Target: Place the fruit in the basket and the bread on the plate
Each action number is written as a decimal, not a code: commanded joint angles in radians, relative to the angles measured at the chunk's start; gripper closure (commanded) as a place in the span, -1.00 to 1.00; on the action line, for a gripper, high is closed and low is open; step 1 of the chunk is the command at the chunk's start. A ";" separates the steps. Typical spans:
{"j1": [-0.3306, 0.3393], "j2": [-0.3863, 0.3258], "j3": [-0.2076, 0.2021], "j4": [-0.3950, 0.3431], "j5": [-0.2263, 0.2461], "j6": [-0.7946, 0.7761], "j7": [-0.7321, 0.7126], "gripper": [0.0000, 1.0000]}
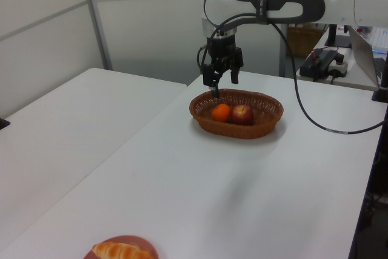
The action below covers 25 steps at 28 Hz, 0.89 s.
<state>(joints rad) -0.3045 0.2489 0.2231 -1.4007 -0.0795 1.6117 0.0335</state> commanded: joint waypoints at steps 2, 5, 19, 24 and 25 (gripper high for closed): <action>-0.001 -0.020 0.001 -0.018 0.027 -0.018 -0.049 -1.00; 0.010 -0.019 -0.004 -0.021 0.030 -0.018 -0.053 -1.00; 0.176 -0.010 -0.252 -0.020 0.133 -0.001 -0.161 -1.00; 0.177 -0.007 -0.252 -0.020 0.127 0.011 -0.159 -1.00; 0.177 -0.007 -0.252 -0.020 0.127 0.013 -0.159 -1.00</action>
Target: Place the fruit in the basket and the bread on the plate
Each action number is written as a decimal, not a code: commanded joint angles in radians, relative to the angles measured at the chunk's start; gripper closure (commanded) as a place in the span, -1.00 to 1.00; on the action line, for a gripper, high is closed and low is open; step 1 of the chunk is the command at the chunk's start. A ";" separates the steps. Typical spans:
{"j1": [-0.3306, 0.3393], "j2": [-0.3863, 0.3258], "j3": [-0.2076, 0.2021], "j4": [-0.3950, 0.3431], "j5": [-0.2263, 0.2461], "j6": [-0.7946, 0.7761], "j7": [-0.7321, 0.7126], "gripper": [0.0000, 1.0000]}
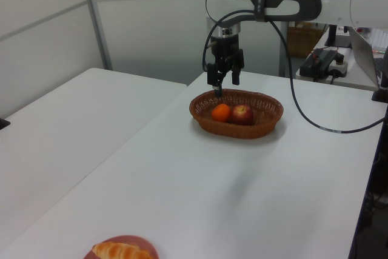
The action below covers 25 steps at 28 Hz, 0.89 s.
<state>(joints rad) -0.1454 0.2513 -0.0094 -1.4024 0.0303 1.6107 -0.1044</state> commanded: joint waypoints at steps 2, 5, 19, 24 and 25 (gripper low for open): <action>0.021 -0.009 -0.018 -0.018 0.017 0.014 -0.020 -1.00; 0.023 -0.009 -0.017 -0.018 0.017 0.014 -0.015 -1.00; 0.033 -0.015 -0.012 -0.017 0.014 0.002 -0.012 -1.00; 0.033 -0.014 -0.014 -0.017 0.010 0.002 -0.017 -1.00; 0.033 -0.012 -0.012 -0.018 0.005 0.002 -0.017 -1.00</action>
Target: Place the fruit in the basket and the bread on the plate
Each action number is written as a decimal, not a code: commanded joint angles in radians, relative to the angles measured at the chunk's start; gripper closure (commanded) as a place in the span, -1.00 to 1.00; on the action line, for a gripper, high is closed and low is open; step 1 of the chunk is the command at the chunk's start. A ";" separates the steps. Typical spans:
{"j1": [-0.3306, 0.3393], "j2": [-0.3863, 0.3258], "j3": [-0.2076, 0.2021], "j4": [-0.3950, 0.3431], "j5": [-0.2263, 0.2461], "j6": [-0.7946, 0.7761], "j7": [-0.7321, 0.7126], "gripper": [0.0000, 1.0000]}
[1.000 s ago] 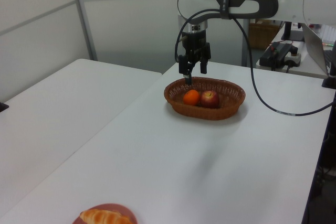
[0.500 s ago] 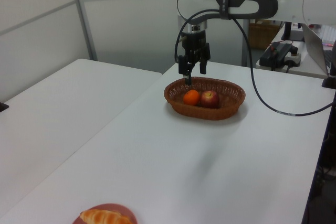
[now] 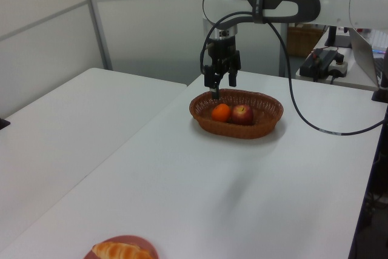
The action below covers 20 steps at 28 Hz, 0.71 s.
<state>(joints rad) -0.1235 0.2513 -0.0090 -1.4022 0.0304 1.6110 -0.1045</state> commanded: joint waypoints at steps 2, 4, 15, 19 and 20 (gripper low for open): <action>0.012 -0.010 -0.013 -0.018 -0.001 0.003 -0.018 -1.00; 0.012 -0.010 -0.013 -0.020 -0.003 0.003 -0.018 -1.00; 0.013 -0.007 -0.013 -0.020 -0.004 0.009 -0.021 -1.00; 0.013 -0.001 -0.013 -0.018 -0.004 0.009 -0.020 -1.00; 0.013 -0.001 -0.013 -0.018 -0.004 0.009 -0.021 -1.00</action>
